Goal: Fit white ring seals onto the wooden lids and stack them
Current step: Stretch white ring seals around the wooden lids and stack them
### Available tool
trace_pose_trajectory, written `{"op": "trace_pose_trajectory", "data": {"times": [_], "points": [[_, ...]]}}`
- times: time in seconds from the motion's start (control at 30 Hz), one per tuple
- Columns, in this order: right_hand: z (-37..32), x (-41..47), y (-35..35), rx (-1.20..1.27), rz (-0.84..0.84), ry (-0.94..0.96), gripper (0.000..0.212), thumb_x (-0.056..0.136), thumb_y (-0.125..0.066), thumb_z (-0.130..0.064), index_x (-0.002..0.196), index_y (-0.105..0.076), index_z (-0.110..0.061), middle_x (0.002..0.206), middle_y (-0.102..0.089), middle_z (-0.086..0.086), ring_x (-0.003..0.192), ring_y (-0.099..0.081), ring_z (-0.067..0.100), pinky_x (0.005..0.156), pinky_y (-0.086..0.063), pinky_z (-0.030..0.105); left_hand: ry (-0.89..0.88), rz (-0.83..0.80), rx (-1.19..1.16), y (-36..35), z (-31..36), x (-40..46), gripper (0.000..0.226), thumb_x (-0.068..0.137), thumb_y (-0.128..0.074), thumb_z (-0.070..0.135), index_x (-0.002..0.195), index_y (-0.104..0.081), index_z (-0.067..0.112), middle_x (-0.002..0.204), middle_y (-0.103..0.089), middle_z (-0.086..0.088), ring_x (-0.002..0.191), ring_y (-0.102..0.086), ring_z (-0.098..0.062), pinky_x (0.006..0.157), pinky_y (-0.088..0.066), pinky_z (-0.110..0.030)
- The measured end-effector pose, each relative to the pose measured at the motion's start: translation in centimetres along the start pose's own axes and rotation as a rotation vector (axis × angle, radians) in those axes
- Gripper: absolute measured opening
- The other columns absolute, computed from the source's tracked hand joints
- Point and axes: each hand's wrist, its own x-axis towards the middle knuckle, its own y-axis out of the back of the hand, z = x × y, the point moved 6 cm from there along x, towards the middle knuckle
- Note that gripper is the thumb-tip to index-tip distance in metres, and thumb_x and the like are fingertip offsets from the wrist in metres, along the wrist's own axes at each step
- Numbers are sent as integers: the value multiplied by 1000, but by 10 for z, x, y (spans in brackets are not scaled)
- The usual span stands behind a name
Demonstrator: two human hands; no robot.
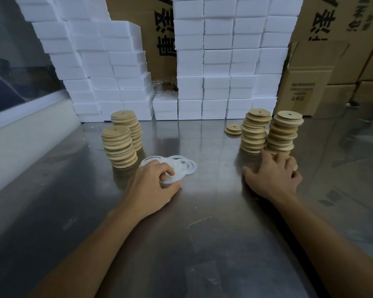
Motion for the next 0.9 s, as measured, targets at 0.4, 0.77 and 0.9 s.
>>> {"op": "trace_pose_trajectory", "data": {"times": [0.4,0.77,0.9], "points": [[-6,-3,0,11,8,30,37,87,-57,-35,119,-57,-18,132,-46,15,125,-39,40,103,-31,51,29,-36,57,-2,-2,1,5,85,-70,20,82,-72,16,73,-62,5,68,-52,-11,67,-41,-26],[-14,2,-14,48,-87,169,74,80,-59,-58,145,-35,-31,150,-33,7,134,-34,34,106,-31,52,-86,-41,105,2,15,-1,19,83,-60,6,98,-69,14,84,-69,2,73,-58,-17,67,-51,-34],[-31,-4,-28,-5,-188,439,75,86,-43,-68,150,-8,-49,163,-12,-17,147,-22,22,111,-19,54,-191,-1,-39,4,30,-2,14,75,-59,7,84,-68,11,72,-64,3,66,-57,-14,61,-51,-36]]}}
